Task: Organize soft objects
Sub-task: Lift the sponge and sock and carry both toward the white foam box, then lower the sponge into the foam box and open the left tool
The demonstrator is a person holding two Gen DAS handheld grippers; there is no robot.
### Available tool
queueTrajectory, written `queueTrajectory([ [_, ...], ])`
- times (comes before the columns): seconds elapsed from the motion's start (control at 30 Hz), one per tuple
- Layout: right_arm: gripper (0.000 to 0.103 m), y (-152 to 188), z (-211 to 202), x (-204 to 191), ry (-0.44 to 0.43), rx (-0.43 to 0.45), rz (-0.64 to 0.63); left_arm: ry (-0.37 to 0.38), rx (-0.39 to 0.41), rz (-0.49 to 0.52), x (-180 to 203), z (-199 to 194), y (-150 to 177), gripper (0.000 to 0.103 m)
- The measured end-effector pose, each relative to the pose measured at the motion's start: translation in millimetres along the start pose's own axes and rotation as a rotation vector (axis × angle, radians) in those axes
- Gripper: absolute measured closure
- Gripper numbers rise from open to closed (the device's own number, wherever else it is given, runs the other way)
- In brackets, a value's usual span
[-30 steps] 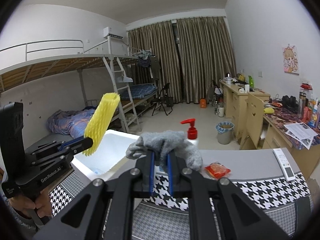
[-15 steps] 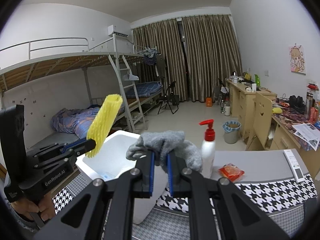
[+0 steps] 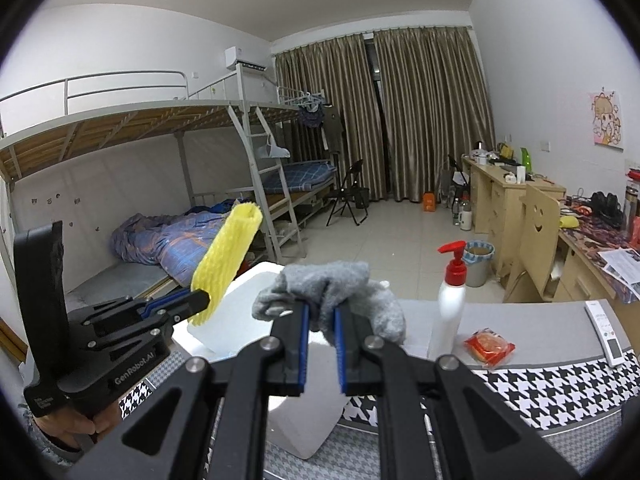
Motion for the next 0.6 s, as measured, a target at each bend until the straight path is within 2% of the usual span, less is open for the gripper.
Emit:
queueTrajectory([
  [0.4, 0.088, -1.4, 10.2, 0.9, 0.018, -0.016, 0.013, 0.017, -0.052, -0.008, -10.2, 21.5, 4.7, 0.090],
  [0.5, 0.088, -1.8, 12.5, 0.1, 0.021, -0.022, 0.013, 0.018, -0.067, -0.013, -15.5, 24.0, 6.3, 0.069],
  [0.57, 0.088, -2.2, 12.7, -0.4, 0.021, -0.022, 0.013, 0.016, -0.062, -0.026, -20.3, 22.9, 5.4, 0.045],
  [0.6, 0.088, -2.4, 12.9, -0.3, 0.022, -0.022, 0.014, 0.013, -0.058, -0.032, -21.3, 21.7, 5.0, 0.040],
])
Point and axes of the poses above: each gripper's, at about its wrist camera, not at the fingertips, and z roughly the way its jaws point, x to its right, y to its underside, the point moved 7 cm from there along z, roughly the way its jaws point, and after that the axes turned 13 degrees about -z, right-handed, at the moved point
